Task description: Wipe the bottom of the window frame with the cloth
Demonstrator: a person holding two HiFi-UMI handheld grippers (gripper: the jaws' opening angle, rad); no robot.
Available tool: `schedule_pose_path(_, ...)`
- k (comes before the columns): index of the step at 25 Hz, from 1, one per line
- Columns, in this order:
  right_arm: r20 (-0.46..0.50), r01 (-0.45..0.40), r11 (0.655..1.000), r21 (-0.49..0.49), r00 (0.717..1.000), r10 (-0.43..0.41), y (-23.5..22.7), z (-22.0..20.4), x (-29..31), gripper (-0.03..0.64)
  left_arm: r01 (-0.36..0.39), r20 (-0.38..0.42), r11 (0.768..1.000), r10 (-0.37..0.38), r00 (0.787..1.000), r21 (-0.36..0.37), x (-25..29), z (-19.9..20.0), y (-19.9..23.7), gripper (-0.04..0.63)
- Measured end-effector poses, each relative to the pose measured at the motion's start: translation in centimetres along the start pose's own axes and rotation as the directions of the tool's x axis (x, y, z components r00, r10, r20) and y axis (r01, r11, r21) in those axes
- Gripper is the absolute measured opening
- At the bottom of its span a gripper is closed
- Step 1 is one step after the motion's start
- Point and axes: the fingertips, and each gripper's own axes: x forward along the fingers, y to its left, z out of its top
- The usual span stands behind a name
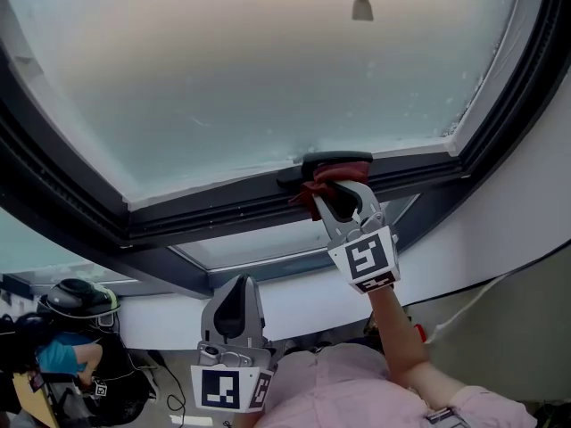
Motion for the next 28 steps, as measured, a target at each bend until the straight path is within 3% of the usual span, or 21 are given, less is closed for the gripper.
schedule_pose_path(2,-0.012,0.025,0.999,-0.044,1.0,-0.026,0.2,-0.2,0.0,0.078,-0.007,-0.001,1.0,0.007,1.0,0.0,-0.2,0.0,0.4,-0.006)
schedule_pose_path(28,-0.01,0.045,0.999,0.001,0.999,-0.045,-3.2,-2.1,-1.5,0.078,-0.012,-0.01,1.0,0.012,1.0,-0.002,0.3,-0.6,-1.3,-0.006)
